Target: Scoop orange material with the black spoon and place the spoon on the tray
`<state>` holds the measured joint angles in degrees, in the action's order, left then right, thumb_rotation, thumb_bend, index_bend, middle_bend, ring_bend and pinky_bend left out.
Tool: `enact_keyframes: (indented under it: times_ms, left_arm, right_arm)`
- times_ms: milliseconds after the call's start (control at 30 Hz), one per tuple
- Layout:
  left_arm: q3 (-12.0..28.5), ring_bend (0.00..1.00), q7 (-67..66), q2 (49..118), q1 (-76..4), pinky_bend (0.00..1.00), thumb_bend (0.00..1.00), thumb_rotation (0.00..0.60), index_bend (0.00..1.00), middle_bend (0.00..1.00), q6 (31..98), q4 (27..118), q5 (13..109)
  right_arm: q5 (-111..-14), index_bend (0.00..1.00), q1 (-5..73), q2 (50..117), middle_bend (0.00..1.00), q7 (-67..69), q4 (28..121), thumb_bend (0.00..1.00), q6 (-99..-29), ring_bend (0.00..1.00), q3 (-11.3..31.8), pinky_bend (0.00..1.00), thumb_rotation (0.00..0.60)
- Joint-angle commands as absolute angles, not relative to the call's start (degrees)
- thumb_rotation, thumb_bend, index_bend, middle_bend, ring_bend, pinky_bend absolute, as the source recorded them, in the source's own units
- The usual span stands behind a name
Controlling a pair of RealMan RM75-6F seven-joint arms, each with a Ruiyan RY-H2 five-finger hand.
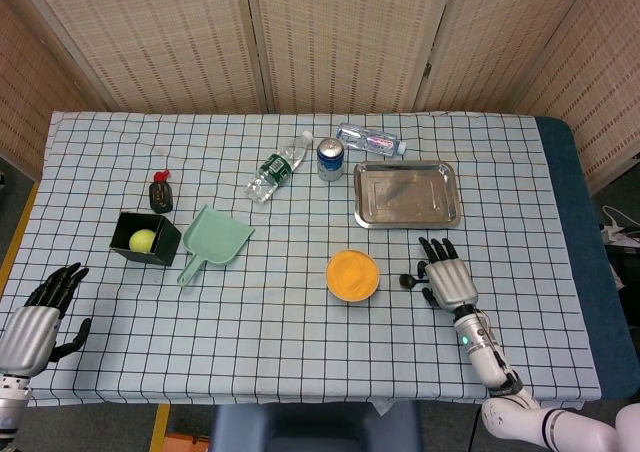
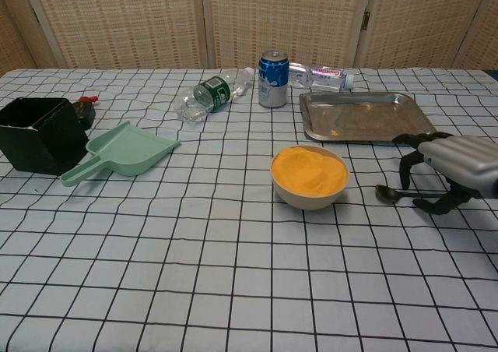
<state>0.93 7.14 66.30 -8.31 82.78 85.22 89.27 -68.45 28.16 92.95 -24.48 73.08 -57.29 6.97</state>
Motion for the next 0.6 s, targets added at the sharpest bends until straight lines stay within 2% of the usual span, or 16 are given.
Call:
enact_keyframes:
  times_ms: [33,600]
  left_arm:
    - [0.9,0.00,7.2,66.3,-8.3,0.17,0.46,0.600,0.00,0.00,82.7,85.2,89.3]
    - [0.8,0.00,7.7,65.9,-8.5,0.17,0.46,0.600,0.00,0.00,82.4,85.1,89.0]
  right_arm:
    - [-68.4,0.47,28.2,93.0,0.00,-24.5,73.0,0.34,-57.3,0.00,7.0,0.00,0.600]
    - [-66.9,0.47,29.2,94.4,0.00,-25.8,71.9,0.37,-57.0,0.00,6.8,0.00,0.600]
